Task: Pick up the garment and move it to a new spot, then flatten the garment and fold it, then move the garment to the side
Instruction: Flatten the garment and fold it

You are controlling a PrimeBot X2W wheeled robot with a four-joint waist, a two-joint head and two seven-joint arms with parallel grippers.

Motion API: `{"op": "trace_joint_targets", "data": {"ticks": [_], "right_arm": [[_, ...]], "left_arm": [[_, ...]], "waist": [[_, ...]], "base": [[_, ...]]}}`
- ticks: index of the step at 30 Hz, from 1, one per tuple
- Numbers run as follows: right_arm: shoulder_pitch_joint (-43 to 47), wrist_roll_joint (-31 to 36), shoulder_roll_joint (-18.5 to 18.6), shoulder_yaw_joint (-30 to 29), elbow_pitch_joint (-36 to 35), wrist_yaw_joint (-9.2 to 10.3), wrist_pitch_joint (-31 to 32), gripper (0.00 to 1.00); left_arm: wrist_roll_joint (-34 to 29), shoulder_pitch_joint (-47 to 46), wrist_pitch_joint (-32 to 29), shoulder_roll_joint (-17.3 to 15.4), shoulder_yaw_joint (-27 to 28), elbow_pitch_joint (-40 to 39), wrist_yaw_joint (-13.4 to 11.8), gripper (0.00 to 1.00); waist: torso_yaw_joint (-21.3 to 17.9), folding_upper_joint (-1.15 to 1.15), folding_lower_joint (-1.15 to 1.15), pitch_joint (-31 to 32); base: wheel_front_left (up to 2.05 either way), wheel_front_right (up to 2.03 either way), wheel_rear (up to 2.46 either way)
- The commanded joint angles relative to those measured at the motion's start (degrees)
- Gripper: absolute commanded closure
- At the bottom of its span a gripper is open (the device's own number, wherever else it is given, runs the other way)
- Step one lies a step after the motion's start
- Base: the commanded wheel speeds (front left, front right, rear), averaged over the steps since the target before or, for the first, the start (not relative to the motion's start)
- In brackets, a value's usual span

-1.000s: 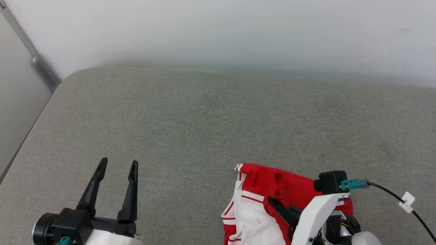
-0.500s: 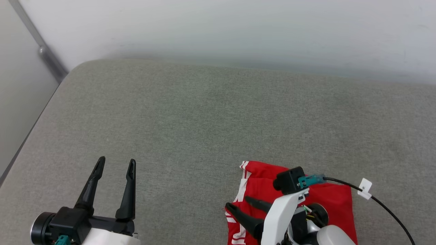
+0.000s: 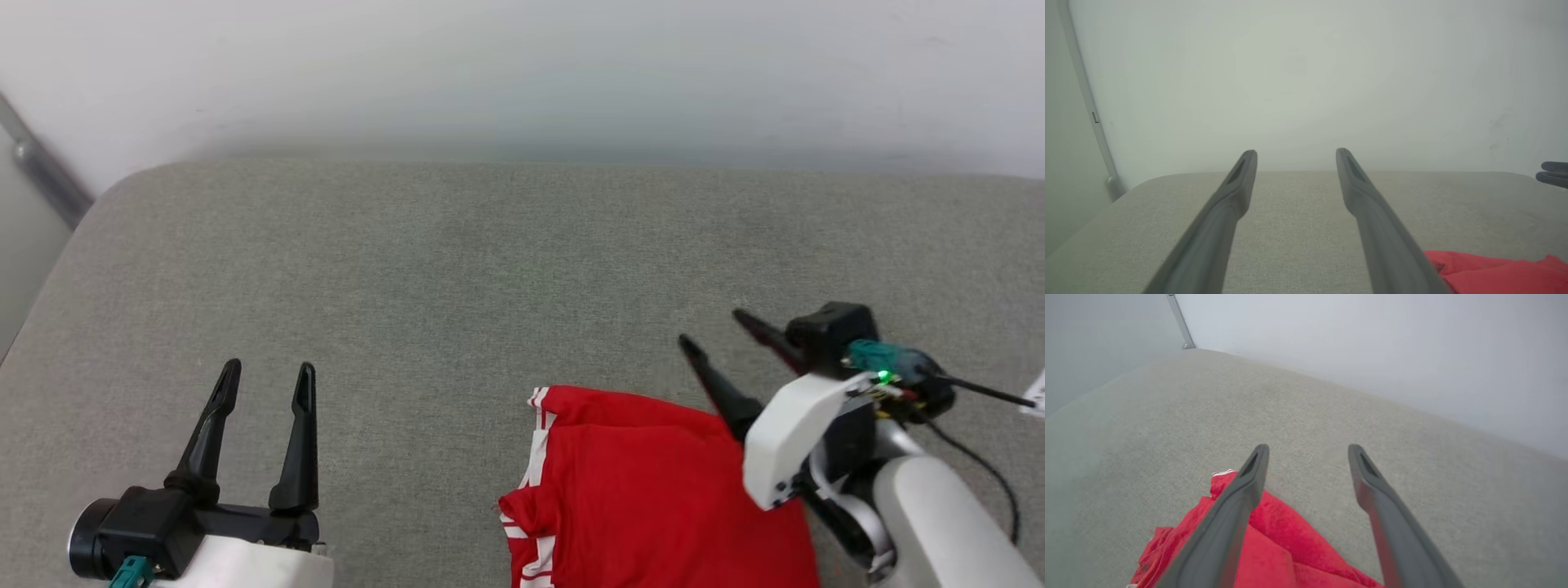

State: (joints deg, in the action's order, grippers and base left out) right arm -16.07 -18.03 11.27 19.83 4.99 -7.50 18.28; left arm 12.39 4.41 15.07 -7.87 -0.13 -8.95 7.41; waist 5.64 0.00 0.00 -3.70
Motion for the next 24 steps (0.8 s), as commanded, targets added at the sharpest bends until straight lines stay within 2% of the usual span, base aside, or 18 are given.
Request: {"op": "trace_joint_targets", "data": {"ticks": [1,4,6,14,24], "right_arm": [[-0.8,1.6,1.5,-1.9,-0.9,0.02,-2.5,0.00],[-0.3,5.9,3.9,-6.1,-2.2,0.02,-6.8,0.00],[0.9,8.4,4.2,-9.8,-2.9,0.02,-9.8,0.00],[8.4,12.8,0.6,-20.1,-6.8,0.03,-20.0,0.00],[14.5,13.0,-4.1,-22.6,-10.7,0.03,-26.8,0.00]], "left_arm": [[0.3,-0.7,0.1,0.1,0.0,-0.1,0.1,0.00],[0.6,-1.4,0.1,0.3,0.0,-0.2,0.1,0.00],[0.8,-1.4,0.1,0.4,-0.1,-0.2,0.1,0.00],[0.9,-1.0,0.1,0.5,-1.1,0.6,0.1,0.00],[0.7,-0.3,0.1,0.4,-1.5,0.7,0.1,0.00]], "waist": [[-0.9,0.00,0.00,-0.2],[-1.6,0.00,0.00,-0.4],[-1.9,0.00,0.00,-0.5],[-2.6,0.00,0.00,-0.6],[-2.8,0.00,0.00,-0.2]], "base": [[0.00,0.00,0.00],[0.00,0.00,0.00],[0.00,0.00,0.00],[0.00,0.00,0.00],[0.00,0.00,0.00]]}}
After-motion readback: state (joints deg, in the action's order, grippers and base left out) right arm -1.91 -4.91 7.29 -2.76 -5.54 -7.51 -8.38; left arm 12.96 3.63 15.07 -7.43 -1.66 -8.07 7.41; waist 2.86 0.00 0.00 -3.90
